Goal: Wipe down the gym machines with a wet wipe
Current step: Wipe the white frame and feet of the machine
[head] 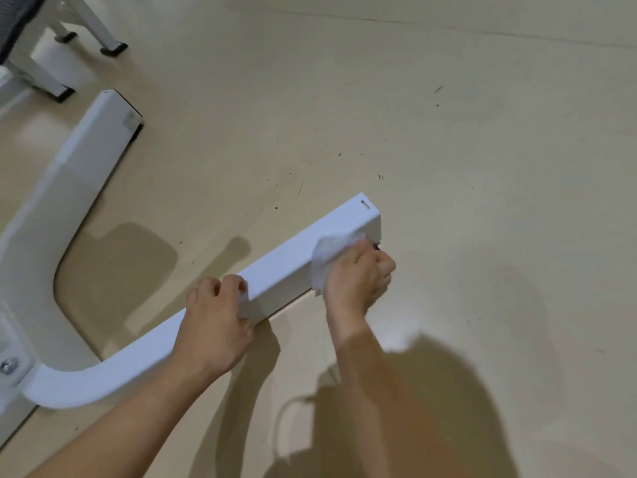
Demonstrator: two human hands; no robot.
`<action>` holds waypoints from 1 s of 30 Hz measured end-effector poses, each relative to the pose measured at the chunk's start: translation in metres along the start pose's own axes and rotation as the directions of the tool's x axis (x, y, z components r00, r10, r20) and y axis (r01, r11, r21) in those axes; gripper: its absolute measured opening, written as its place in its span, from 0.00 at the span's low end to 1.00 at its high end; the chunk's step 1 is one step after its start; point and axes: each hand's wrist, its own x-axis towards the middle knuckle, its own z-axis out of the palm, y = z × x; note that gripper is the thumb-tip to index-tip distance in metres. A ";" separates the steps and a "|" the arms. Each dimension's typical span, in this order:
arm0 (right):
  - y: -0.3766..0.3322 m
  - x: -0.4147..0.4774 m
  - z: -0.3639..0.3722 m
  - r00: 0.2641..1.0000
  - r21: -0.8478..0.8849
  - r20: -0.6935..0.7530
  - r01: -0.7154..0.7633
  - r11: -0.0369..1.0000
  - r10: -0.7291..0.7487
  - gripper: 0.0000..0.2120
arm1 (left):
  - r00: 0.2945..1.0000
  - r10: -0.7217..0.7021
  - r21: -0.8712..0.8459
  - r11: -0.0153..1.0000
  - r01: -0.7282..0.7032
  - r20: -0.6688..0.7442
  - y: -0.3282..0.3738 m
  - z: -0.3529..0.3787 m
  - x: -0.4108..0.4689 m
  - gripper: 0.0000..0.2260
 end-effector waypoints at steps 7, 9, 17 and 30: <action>0.004 0.012 -0.008 0.974 0.409 0.124 -0.225 0.884 0.190 0.07 | 0.999 0.010 -0.022 1.000 -0.011 -0.039 0.000 0.004 -0.003 0.21; 0.008 0.009 -0.009 0.970 0.430 0.169 -0.233 0.872 0.176 0.10 | 0.999 0.008 -0.018 1.000 -0.009 -0.046 0.000 0.007 -0.005 0.22; 0.037 0.006 -0.021 0.932 0.013 0.359 -0.056 0.998 0.048 0.06 | 0.998 0.008 -0.009 1.000 -0.009 -0.056 -0.002 0.012 -0.009 0.24; -0.019 0.034 -0.036 0.824 -0.260 0.554 0.306 0.916 -0.117 0.13 | 0.996 0.086 -0.055 0.995 -0.086 0.003 -0.018 0.003 -0.012 0.25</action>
